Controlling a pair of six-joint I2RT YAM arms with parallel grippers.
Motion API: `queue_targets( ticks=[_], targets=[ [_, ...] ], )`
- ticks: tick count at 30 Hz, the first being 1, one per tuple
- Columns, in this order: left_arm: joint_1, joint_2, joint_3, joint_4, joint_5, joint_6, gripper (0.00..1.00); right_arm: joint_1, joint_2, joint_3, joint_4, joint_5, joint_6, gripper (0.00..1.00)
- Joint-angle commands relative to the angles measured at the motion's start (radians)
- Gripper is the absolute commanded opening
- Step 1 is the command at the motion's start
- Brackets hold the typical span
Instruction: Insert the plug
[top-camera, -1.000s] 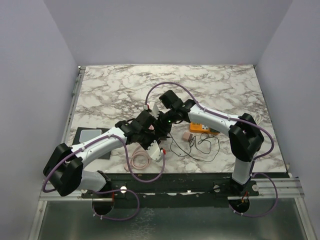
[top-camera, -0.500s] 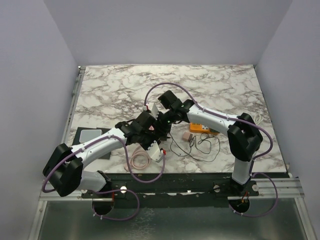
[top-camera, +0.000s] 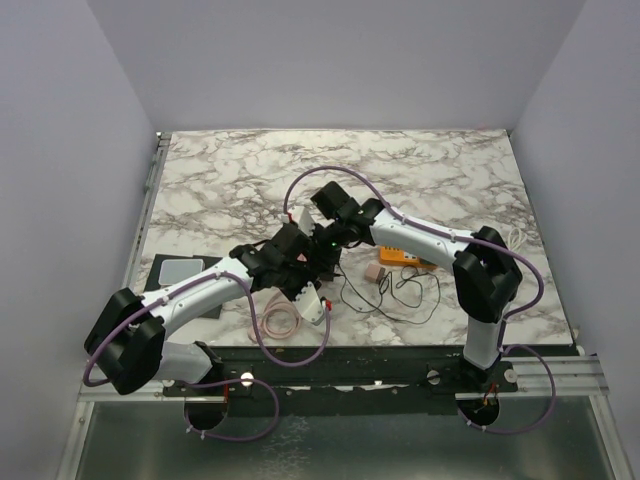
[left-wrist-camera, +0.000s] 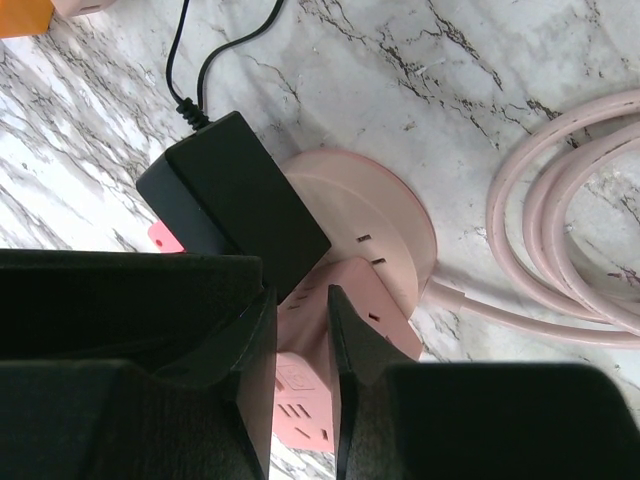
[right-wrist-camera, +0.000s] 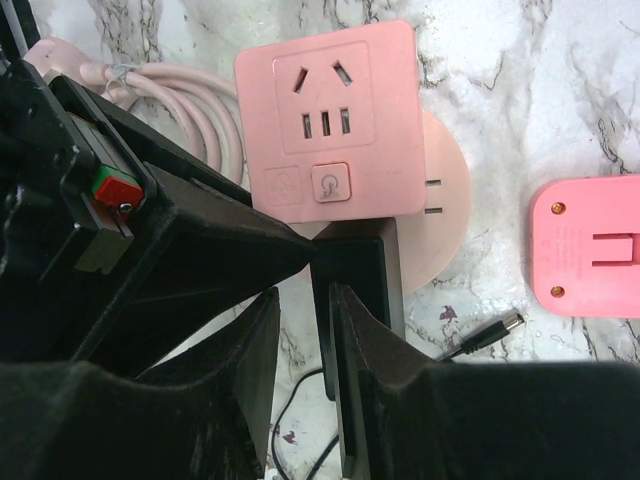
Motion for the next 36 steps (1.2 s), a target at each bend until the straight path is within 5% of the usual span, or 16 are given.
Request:
queue_targets(
  ticks=[1,10,11,12,13,27,33,35,36],
  targets=[
    [-0.008,0.119,-0.142,-0.265,-0.017,-0.064,0.22,0.038,0.119,-0.054,-0.057,0.108,0.022,0.35],
    [-0.008,0.100,-0.070,-0.269,-0.030,-0.129,0.24,0.035,0.052,0.100,-0.015,0.269,0.063,0.56],
    [-0.008,0.094,-0.061,-0.272,-0.028,-0.135,0.25,0.032,0.043,0.115,-0.012,0.279,0.063,0.68],
    [-0.009,0.088,-0.051,-0.274,-0.026,-0.141,0.26,0.030,0.033,0.126,-0.011,0.291,0.067,0.96],
    [-0.008,0.081,-0.041,-0.278,-0.024,-0.147,0.27,0.027,0.022,0.131,-0.009,0.297,0.068,0.99],
    [-0.015,-0.033,0.086,-0.238,0.035,-0.264,0.39,0.017,-0.180,0.089,0.025,0.431,0.123,1.00],
    [-0.013,-0.188,0.158,-0.145,0.099,-0.374,0.68,-0.033,-0.323,-0.022,0.093,0.628,0.308,1.00],
    [-0.011,-0.242,0.158,-0.119,0.115,-0.381,0.96,-0.094,-0.364,-0.061,0.066,0.622,0.451,1.00],
    [-0.012,-0.270,0.150,-0.100,0.120,-0.385,0.99,-0.122,-0.384,-0.090,0.056,0.582,0.481,1.00]
  ],
)
